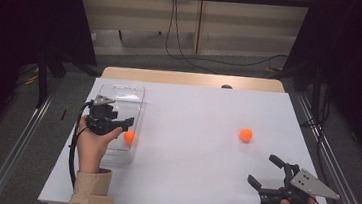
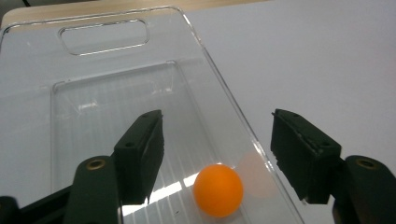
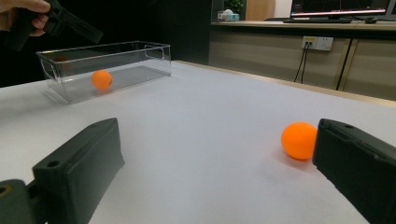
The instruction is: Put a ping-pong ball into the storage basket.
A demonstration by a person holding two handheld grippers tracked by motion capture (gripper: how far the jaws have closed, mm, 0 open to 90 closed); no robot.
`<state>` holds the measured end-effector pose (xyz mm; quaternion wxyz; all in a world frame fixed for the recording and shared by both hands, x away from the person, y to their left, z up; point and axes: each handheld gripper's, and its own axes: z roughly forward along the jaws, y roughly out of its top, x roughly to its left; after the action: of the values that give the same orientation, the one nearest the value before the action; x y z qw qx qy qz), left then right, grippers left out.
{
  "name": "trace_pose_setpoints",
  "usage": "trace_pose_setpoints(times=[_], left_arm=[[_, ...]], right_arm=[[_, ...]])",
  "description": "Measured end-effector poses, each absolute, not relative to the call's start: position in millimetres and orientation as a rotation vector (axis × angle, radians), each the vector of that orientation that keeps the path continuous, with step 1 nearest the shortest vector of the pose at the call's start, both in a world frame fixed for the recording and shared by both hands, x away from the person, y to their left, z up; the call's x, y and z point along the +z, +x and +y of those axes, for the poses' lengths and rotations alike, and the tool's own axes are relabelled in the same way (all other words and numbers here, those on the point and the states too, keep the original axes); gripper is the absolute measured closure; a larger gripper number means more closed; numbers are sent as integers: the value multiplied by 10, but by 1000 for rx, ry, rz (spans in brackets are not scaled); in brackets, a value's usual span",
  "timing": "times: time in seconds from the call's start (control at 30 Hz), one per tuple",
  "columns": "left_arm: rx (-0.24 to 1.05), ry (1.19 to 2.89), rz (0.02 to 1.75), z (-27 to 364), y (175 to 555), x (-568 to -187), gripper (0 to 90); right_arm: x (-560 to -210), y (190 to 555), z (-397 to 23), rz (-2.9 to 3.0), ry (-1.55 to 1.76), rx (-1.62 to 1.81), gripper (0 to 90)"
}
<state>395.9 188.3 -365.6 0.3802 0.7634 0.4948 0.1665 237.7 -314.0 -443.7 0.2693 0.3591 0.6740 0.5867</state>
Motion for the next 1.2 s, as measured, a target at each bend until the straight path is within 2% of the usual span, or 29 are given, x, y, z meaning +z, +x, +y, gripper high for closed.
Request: trace_pose_setpoints(times=[0.63, 1.2], left_arm=[[329, 1994, 1159, 1586, 3984, -3656, 258], [309, 2029, 1112, 1391, 3998, -3684, 207]], right_arm=[[-4438, 2379, -3147, 1817, 969, 1584, 13], [-4436, 2378, -3141, 1821, 967, 1582, 14]])
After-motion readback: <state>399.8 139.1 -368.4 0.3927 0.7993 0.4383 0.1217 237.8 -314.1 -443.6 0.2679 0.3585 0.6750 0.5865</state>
